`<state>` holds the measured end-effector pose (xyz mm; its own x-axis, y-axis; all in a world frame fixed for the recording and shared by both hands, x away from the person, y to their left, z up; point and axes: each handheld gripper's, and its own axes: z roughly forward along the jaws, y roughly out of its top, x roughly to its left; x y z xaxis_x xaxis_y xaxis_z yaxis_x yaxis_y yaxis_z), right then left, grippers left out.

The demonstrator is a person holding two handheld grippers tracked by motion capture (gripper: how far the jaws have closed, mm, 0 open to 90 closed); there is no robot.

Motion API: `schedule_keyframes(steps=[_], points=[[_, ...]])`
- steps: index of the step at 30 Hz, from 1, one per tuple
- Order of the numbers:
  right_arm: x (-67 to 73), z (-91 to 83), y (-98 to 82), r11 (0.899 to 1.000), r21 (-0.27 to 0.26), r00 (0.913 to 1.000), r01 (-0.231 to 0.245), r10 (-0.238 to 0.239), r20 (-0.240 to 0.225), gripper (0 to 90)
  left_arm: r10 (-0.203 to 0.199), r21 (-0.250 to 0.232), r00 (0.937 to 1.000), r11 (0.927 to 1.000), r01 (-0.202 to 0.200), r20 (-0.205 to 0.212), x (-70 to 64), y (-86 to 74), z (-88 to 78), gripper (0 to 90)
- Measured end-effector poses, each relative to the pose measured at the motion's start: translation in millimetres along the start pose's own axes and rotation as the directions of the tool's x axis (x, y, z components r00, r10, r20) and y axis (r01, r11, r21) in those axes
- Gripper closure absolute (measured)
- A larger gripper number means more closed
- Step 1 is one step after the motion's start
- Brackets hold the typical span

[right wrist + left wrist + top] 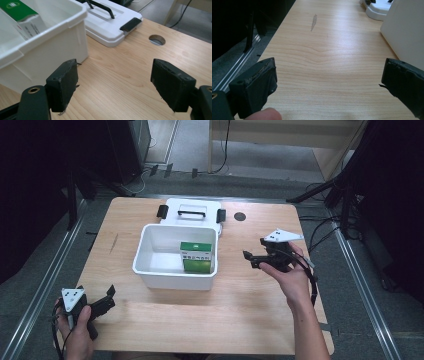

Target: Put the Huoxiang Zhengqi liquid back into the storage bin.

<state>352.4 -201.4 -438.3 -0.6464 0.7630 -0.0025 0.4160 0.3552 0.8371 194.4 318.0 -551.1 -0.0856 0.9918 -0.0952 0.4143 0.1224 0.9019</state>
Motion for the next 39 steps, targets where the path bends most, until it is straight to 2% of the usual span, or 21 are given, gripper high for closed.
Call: schedule_keyframes(steps=[1,3,12,18,24,31,33,34,35,36,37,38,39], points=[[0.0,0.0,0.0,1.000,0.000,1.0000,0.000,0.000,0.000,22.2,0.000,0.002,1.0000,1.0000,0.000,-0.001,-0.1,0.0,0.0,1.0],[-5.8,-2.5,-14.1,1.000,-0.018,0.9995,-0.023,0.024,0.022,22.4,0.004,0.002,1.0000,1.0000,-0.004,-0.002,-0.4,-0.1,-0.2,1.0],[-15.5,-9.8,-50.0,0.997,-0.063,0.9951,-0.049,0.054,0.083,22.7,0.003,0.001,1.0000,1.0000,-0.003,-0.003,-0.5,0.0,-0.1,1.0],[-21.8,-13.6,-68.4,0.996,-0.059,0.9916,-0.062,0.069,0.109,22.6,0.001,0.000,1.0000,1.0000,-0.001,-0.002,-0.3,-0.1,-0.2,1.0],[-31.6,-21.2,-95.9,0.995,-0.040,0.9864,-0.092,0.097,0.133,22.1,0.001,0.001,1.0000,1.0000,-0.001,-0.002,-0.3,-0.1,-0.2,1.0],[-38.8,-31.2,-115.0,0.989,-0.063,0.9807,-0.131,0.139,0.137,22.2,0.003,0.002,1.0000,1.0000,-0.003,-0.004,-0.5,0.0,-0.2,1.0],[-40.7,-35.1,-123.2,0.989,-0.066,0.9779,-0.135,0.144,0.152,18.3,0.004,0.001,1.0000,1.0000,-0.004,-0.004,-0.6,0.0,-0.2,1.0],[-41.1,-36.2,-125.9,0.987,-0.063,0.9737,-0.146,0.154,0.167,14.8,0.005,0.002,1.0000,1.0000,-0.005,-0.004,-0.5,0.0,-0.2,1.0],[-41.1,-36.2,-125.9,0.987,-0.063,0.9737,-0.146,0.154,0.167,14.8,0.005,0.002,1.0000,1.0000,-0.005,-0.004,-0.5,0.0,-0.2,1.0],[-41.1,-37.4,-129.2,0.985,-0.064,0.9671,-0.161,0.171,0.189,11.8,0.004,0.001,1.0000,1.0000,-0.004,-0.005,-0.6,0.0,-0.2,1.0],[-39.7,-39.4,-132.5,0.980,-0.069,0.9536,-0.189,0.200,0.225,12.7,0.004,0.001,1.0000,1.0000,-0.004,-0.005,-0.6,0.0,-0.1,1.0],[-35.1,-43.9,-137.2,0.958,-0.086,0.9117,-0.272,0.285,0.296,12.5,0.004,0.002,1.0000,1.0000,-0.004,-0.004,-0.5,0.0,-0.2,1.0],[-34.4,-45.9,-138.8,0.956,-0.084,0.9108,-0.282,0.295,0.289,14.4,0.003,0.002,1.0000,1.0000,-0.003,-0.003,-0.5,0.0,-0.2,1.0]])
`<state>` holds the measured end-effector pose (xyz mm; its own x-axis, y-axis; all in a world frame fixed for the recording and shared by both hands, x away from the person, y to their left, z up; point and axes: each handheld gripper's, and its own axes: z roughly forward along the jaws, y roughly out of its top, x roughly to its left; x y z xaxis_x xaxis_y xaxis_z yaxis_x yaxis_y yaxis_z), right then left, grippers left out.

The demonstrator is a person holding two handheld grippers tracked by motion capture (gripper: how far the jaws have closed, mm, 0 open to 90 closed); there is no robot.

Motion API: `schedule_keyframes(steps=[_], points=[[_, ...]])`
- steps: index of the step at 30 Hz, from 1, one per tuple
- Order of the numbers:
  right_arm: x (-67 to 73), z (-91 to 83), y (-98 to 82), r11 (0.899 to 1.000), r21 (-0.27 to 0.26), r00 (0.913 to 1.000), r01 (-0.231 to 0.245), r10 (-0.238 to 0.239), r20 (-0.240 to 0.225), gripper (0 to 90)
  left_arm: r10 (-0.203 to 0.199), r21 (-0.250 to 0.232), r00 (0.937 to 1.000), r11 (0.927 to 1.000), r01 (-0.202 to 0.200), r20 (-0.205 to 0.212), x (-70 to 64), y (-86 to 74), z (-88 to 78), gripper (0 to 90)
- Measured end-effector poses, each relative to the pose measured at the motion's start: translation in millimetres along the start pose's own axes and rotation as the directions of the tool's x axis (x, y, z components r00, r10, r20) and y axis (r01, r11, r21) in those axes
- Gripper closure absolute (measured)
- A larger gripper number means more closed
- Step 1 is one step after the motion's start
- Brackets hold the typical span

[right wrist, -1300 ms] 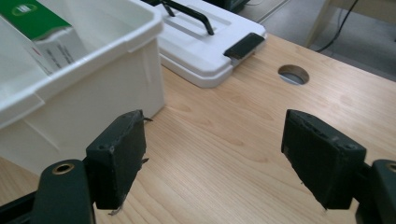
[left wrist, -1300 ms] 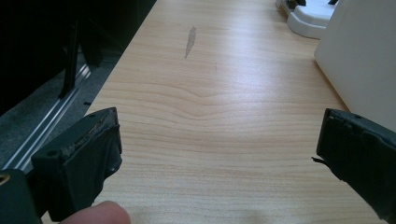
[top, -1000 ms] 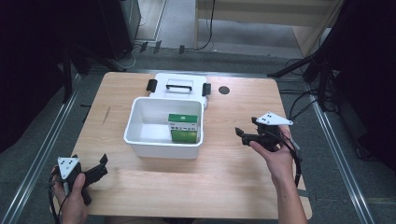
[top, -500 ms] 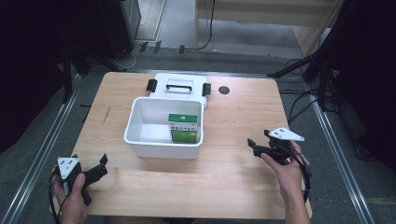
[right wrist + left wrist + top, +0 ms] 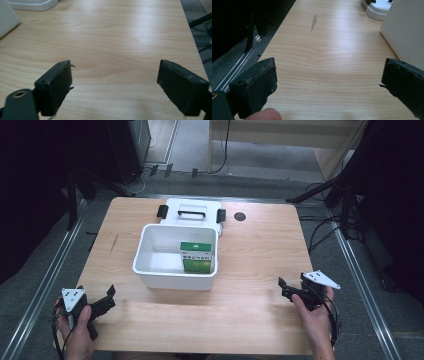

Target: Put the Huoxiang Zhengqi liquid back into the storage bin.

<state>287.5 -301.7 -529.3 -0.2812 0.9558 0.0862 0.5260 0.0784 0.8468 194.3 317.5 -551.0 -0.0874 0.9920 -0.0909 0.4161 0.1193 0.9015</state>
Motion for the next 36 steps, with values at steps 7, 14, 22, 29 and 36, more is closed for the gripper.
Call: schedule_keyframes(steps=[7,14,22,29,36], points=[[0.2,-15.6,-15.9,0.999,-0.036,0.9999,0.016,-0.017,-0.002,11.9,-0.003,0.000,1.0000,1.0000,0.003,0.002,0.2,0.0,0.1,1.0],[-12.5,-28.7,-27.8,0.997,-0.072,0.9977,-0.017,0.012,-0.066,3.1,-0.005,0.001,1.0000,1.0000,0.005,0.003,0.5,0.1,0.3,1.0],[-21.6,-46.2,-41.5,0.996,-0.086,0.9988,-0.024,0.020,-0.044,0.0,-0.005,0.001,1.0000,1.0000,0.005,0.001,0.1,0.1,0.3,1.0],[-23.8,-56.0,-51.5,0.996,-0.089,0.9998,-0.010,0.008,-0.020,0.0,-0.004,0.000,1.0000,1.0000,0.004,0.002,0.4,0.1,0.3,1.0],[-24.9,-61.6,-54.8,0.994,-0.109,0.9994,-0.023,0.020,-0.027,0.0,-0.004,0.000,1.0000,1.0000,0.004,0.002,0.4,0.1,0.4,1.0]])
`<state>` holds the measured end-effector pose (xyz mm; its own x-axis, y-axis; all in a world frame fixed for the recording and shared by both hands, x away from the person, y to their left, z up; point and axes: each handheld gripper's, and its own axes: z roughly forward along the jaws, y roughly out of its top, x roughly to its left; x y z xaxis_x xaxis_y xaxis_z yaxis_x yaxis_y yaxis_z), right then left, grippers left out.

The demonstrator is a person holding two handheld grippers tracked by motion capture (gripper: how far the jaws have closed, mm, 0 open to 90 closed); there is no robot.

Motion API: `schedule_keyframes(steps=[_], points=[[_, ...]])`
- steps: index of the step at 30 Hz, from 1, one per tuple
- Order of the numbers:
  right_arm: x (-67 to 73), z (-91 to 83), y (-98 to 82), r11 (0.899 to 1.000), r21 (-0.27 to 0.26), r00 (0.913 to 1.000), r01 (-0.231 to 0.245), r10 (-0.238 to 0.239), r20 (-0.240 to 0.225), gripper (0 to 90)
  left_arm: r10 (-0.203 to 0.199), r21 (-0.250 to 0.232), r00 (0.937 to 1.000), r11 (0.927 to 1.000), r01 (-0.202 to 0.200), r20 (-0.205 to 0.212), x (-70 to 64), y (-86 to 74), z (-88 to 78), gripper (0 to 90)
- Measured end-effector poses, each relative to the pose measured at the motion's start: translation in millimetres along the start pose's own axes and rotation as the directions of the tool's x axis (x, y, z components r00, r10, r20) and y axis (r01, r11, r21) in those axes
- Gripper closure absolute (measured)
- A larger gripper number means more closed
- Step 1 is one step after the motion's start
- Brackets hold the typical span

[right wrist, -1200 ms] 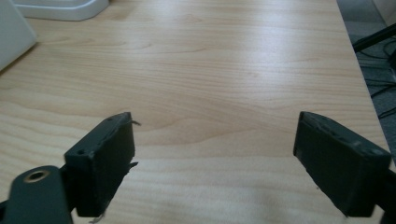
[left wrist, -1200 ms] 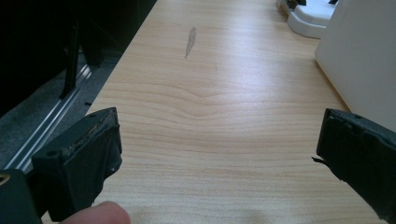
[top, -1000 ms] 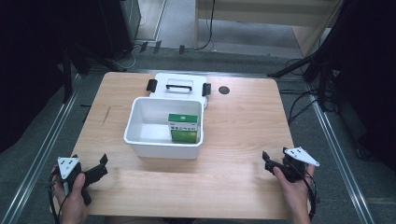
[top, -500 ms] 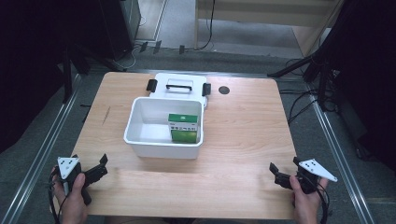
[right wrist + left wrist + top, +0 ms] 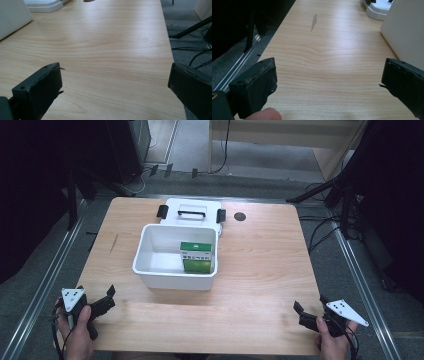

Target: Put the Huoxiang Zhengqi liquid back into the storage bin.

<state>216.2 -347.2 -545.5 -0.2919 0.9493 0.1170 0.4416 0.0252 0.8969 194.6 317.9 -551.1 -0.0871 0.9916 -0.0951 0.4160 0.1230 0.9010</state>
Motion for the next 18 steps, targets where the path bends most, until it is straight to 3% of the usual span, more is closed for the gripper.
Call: schedule_keyframes(steps=[7,18], points=[[8.1,2.0,-0.6,0.999,0.032,0.9979,0.041,-0.042,0.049,0.0,-0.001,0.003,1.0000,1.0000,0.001,0.000,-0.1,0.0,0.2,1.0],[2.8,2.5,0.1,0.999,0.037,0.9999,-0.004,0.004,0.010,0.0,-0.005,0.008,1.0000,1.0000,0.005,0.005,0.6,0.3,0.7,1.0]])
